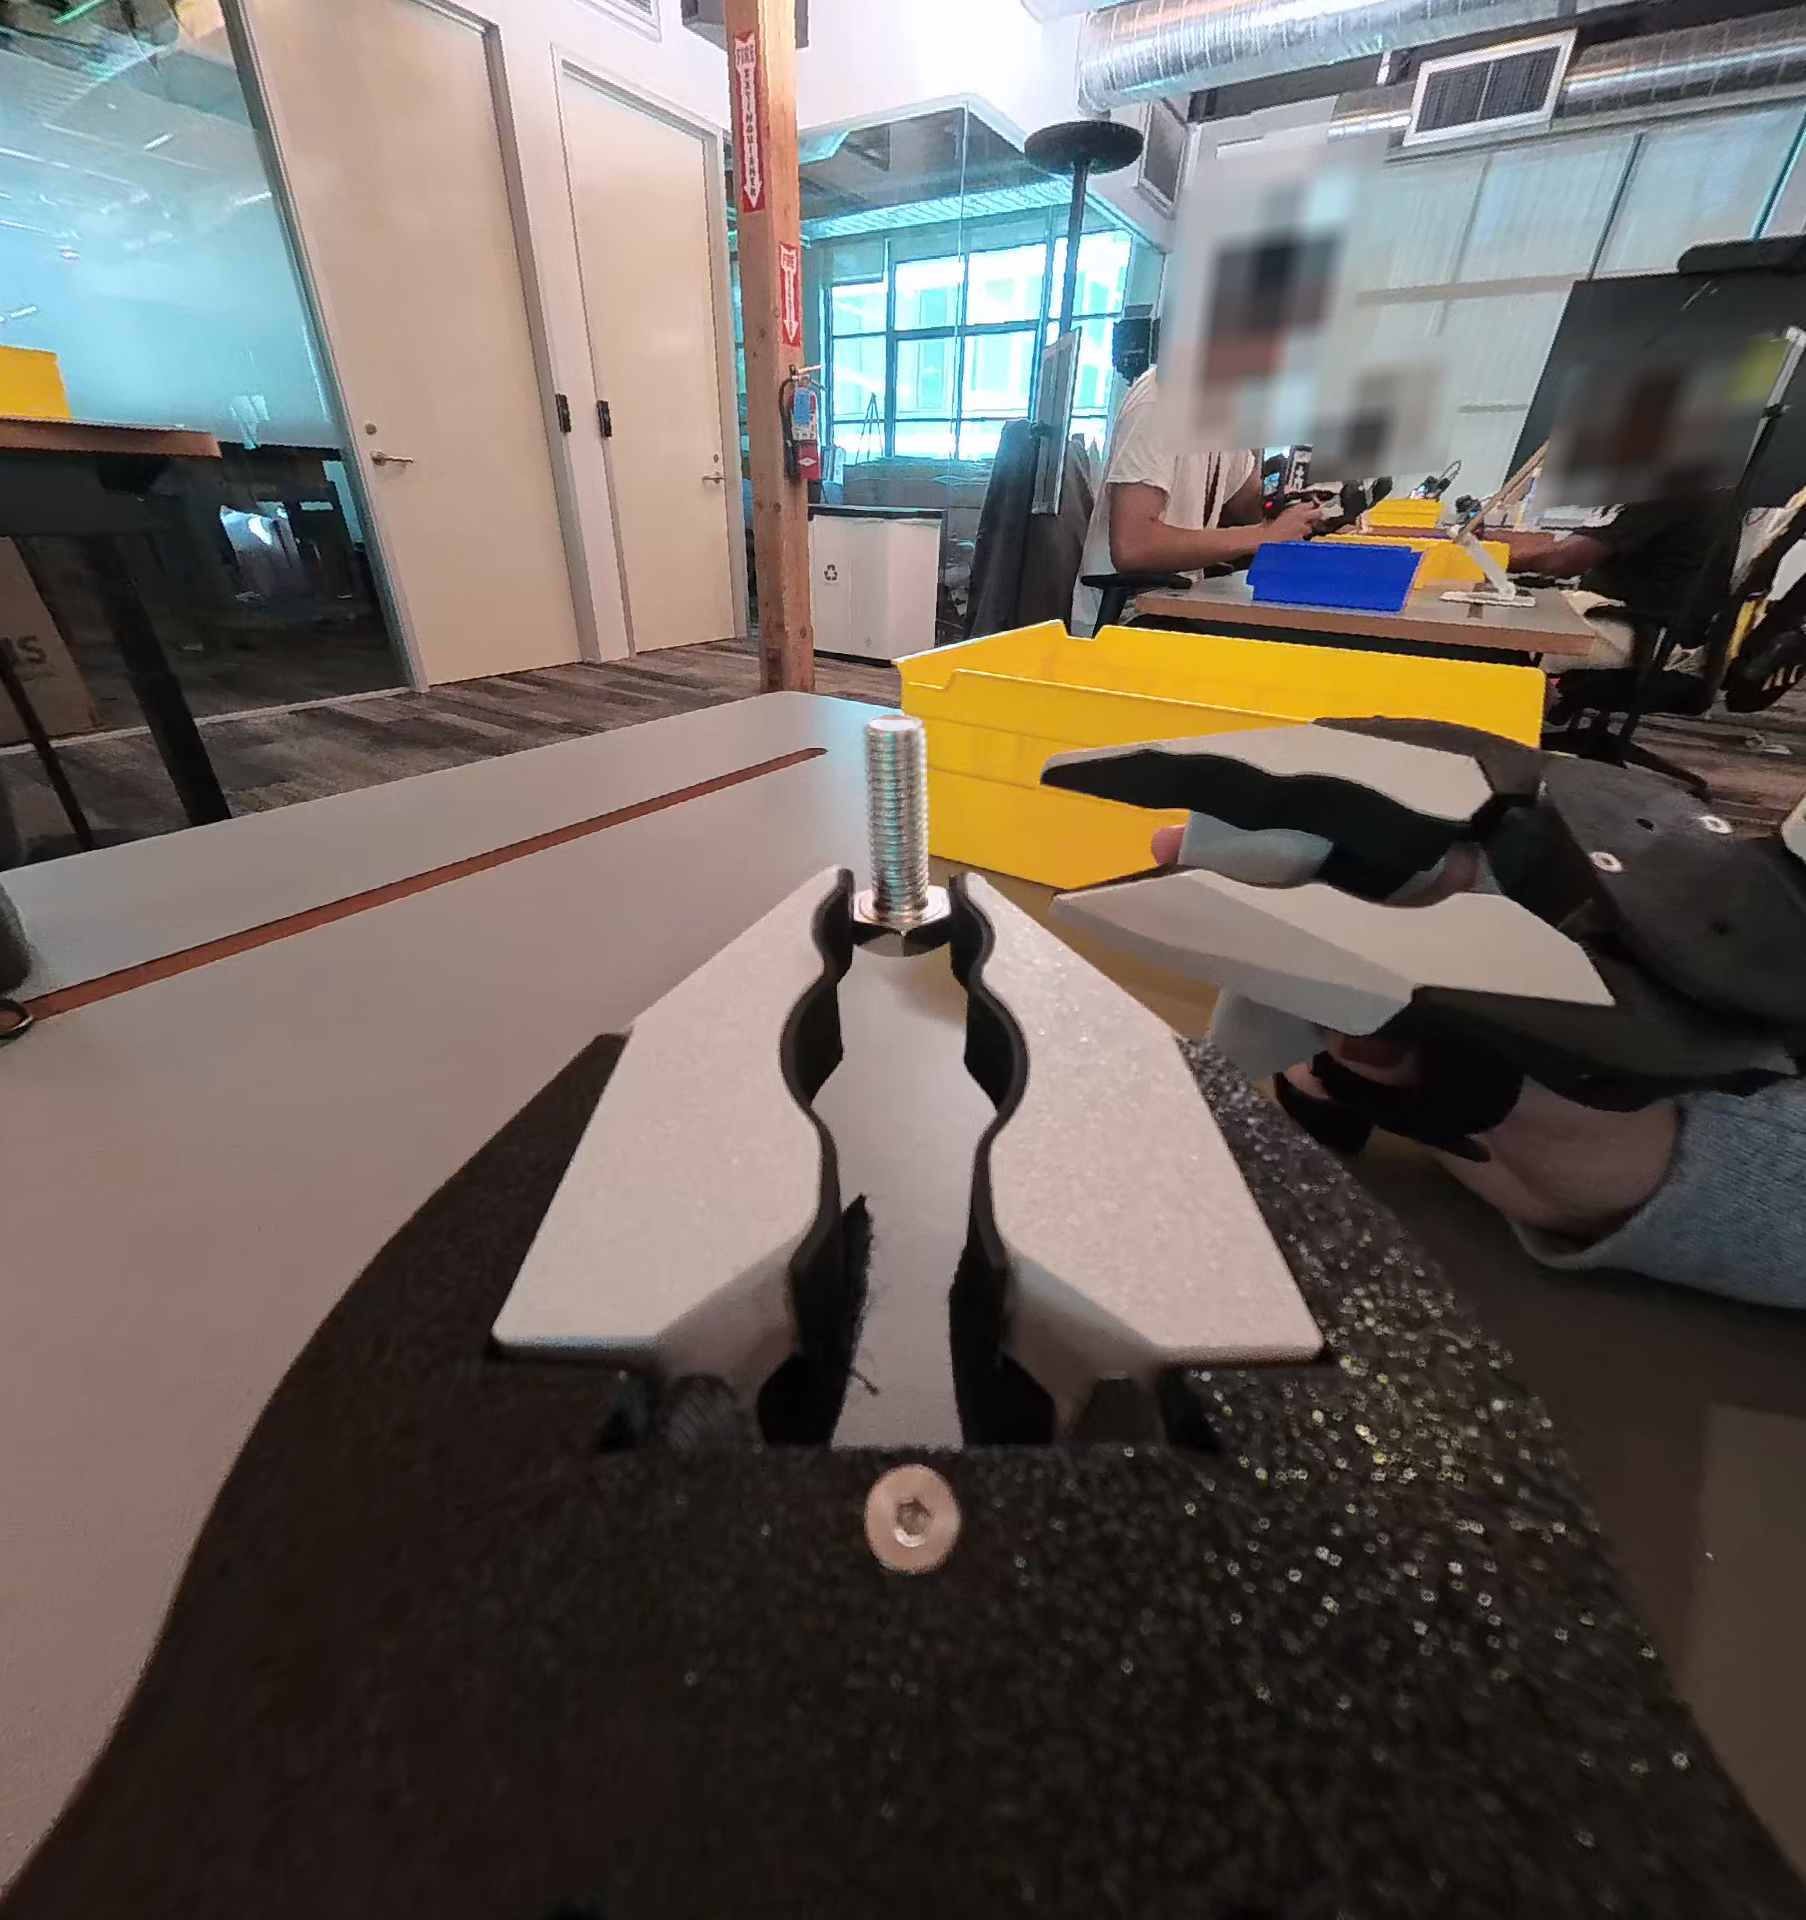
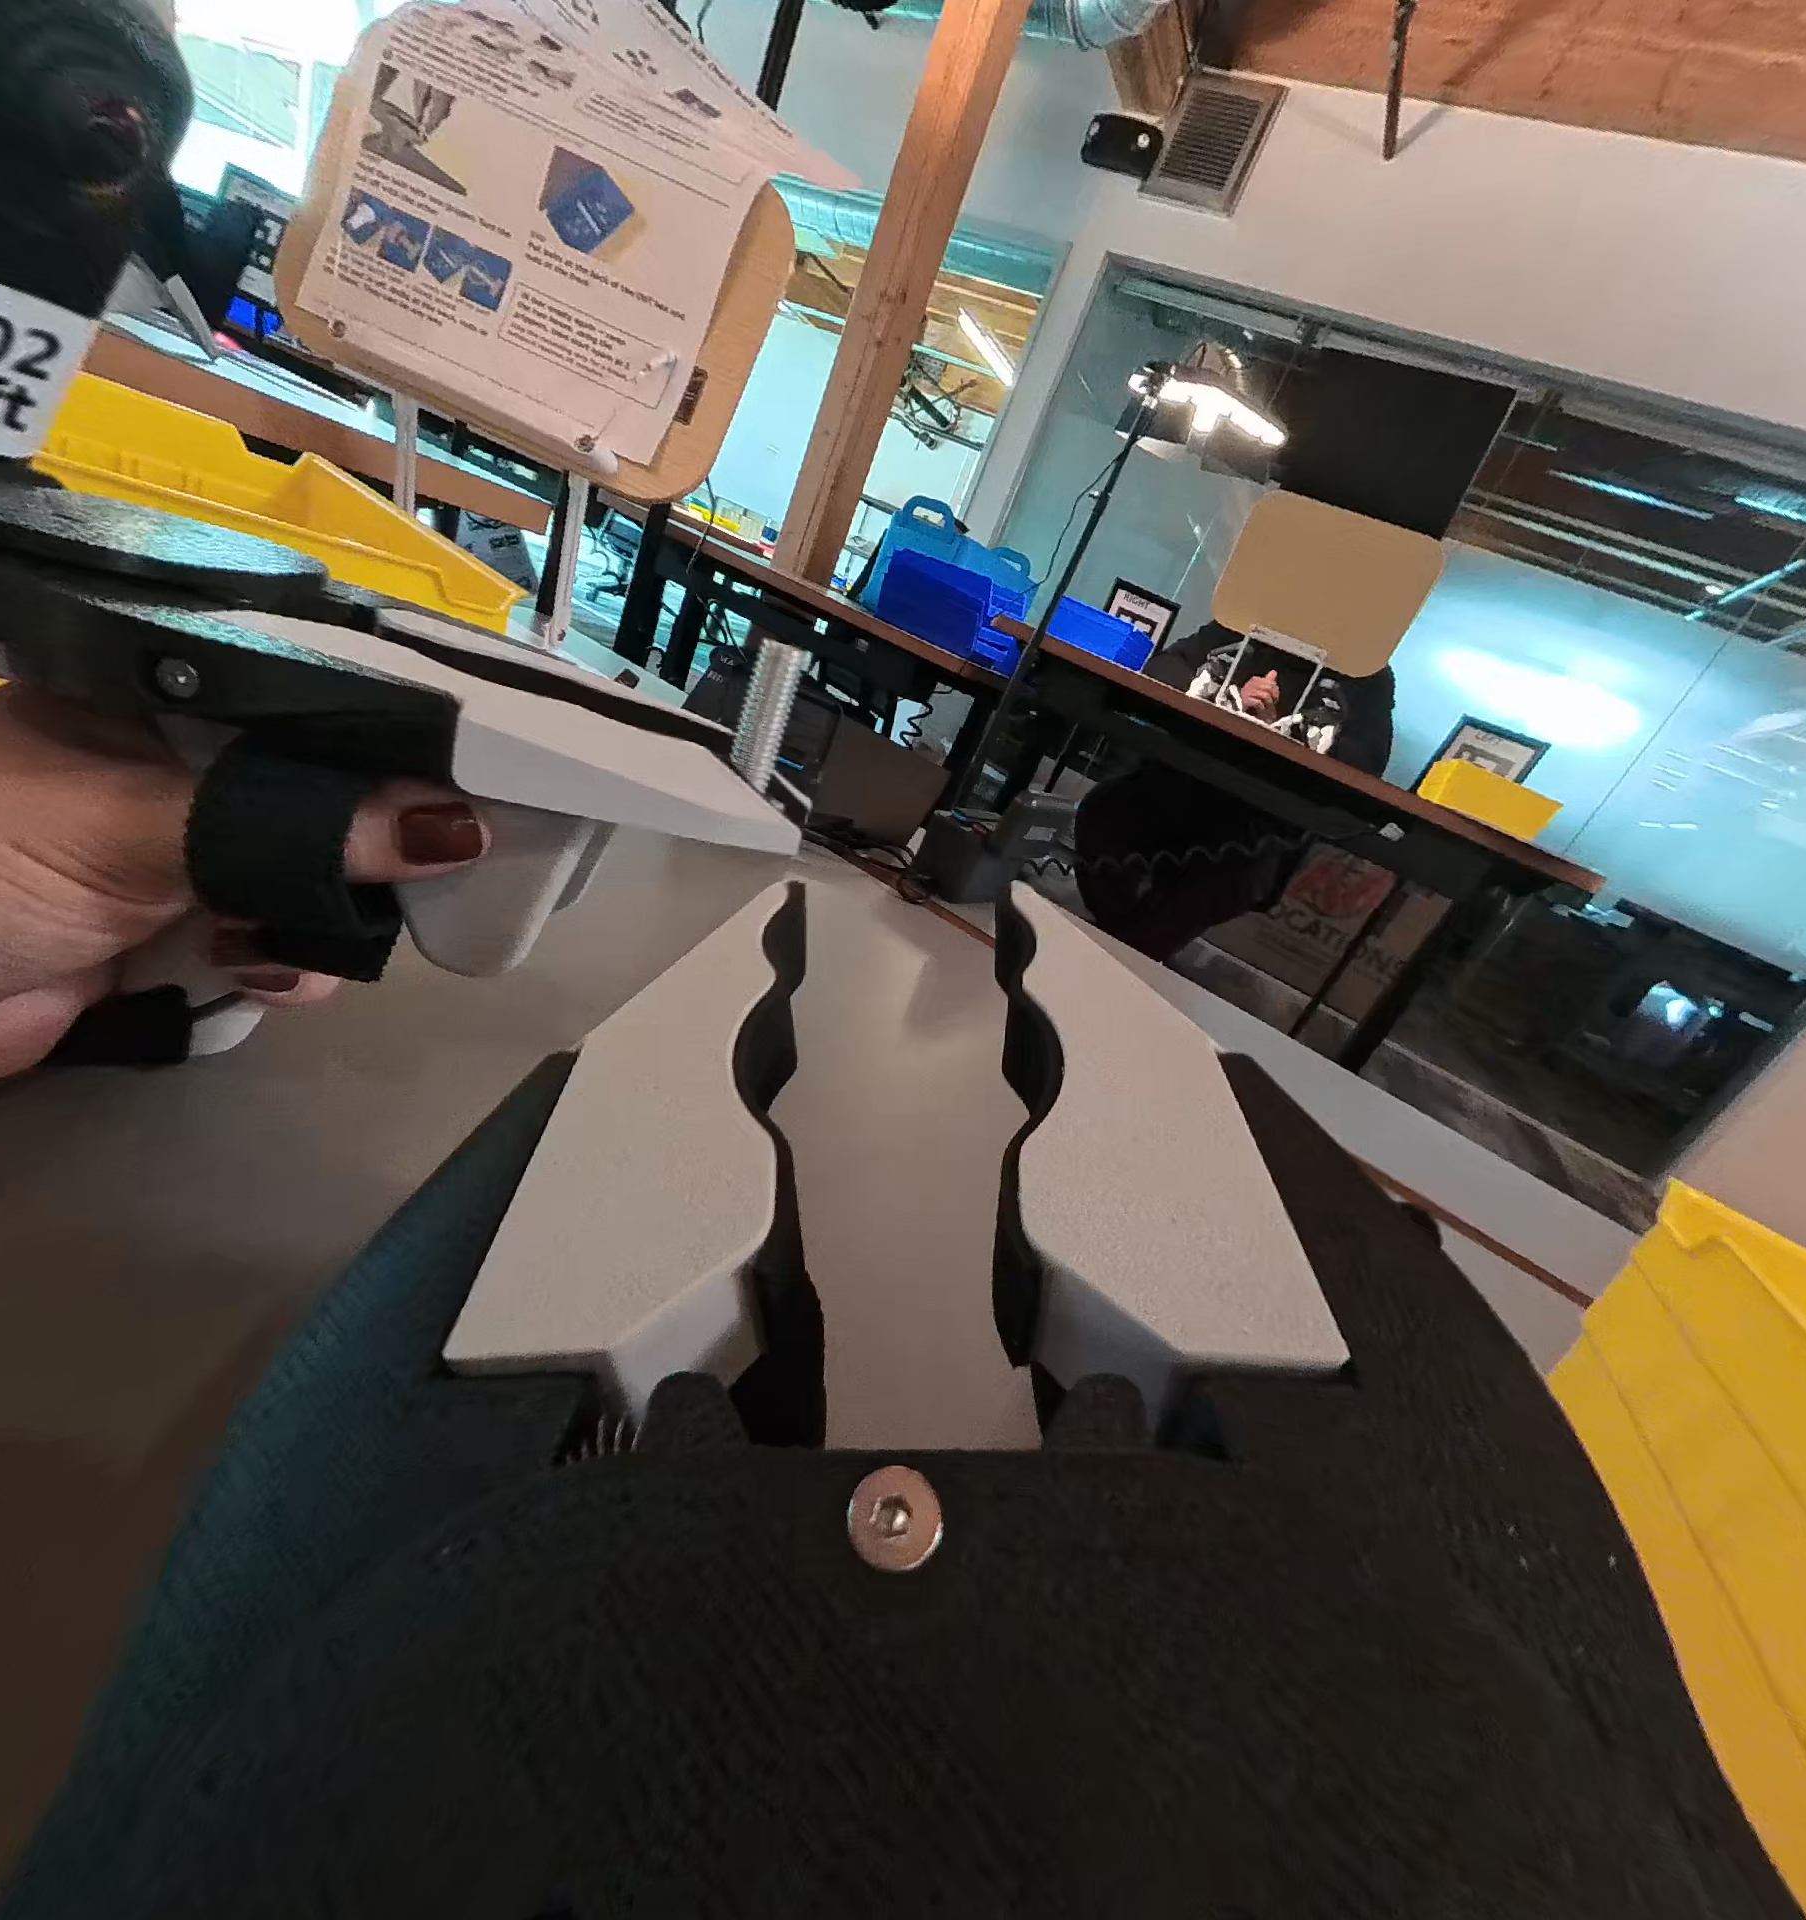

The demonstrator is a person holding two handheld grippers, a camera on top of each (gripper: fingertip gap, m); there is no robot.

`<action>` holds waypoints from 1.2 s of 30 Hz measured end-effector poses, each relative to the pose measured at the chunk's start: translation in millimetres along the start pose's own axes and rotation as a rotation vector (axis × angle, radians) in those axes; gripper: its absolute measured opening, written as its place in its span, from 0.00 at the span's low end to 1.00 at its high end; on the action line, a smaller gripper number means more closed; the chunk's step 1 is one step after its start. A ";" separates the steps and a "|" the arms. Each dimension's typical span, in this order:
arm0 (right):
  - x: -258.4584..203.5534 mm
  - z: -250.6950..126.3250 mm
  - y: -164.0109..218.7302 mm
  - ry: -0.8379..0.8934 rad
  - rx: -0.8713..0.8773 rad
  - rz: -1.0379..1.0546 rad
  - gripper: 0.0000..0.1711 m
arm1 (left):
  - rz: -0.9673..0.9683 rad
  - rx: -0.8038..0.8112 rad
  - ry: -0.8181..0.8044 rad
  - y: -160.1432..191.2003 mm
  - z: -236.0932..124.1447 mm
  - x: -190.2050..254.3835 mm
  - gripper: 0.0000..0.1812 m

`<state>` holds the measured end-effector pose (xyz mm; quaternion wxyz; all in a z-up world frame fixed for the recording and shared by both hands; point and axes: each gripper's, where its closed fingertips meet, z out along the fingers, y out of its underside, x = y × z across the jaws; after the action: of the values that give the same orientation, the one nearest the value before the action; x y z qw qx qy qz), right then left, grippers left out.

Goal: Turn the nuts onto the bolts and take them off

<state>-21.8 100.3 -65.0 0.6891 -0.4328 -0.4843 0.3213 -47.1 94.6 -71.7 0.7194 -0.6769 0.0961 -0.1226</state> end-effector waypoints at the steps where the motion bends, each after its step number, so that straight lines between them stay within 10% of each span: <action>1: -2.1 0.2 -0.5 -0.011 0.003 -0.004 0.20 | 0.004 0.001 0.007 -0.1 -0.2 1.2 0.09; 22: -21.2 -13.7 -6.6 -0.097 -0.003 -0.034 0.21 | 0.025 0.009 0.021 -1.3 -3.8 3.7 0.09; 30: -83.6 -158.7 -44.5 -0.419 -0.099 -0.009 0.17 | 0.084 -0.011 0.020 1.3 -2.5 9.1 0.09; 36: -160.5 -293.9 38.8 -0.796 -0.635 0.090 0.16 | 0.121 -0.022 0.000 2.5 -2.9 10.1 0.09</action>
<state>203.2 -105.6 -208.6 0.2711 -0.4856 -0.7638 0.3276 -38.3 88.9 -74.1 0.7180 -0.6777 0.1384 -0.0779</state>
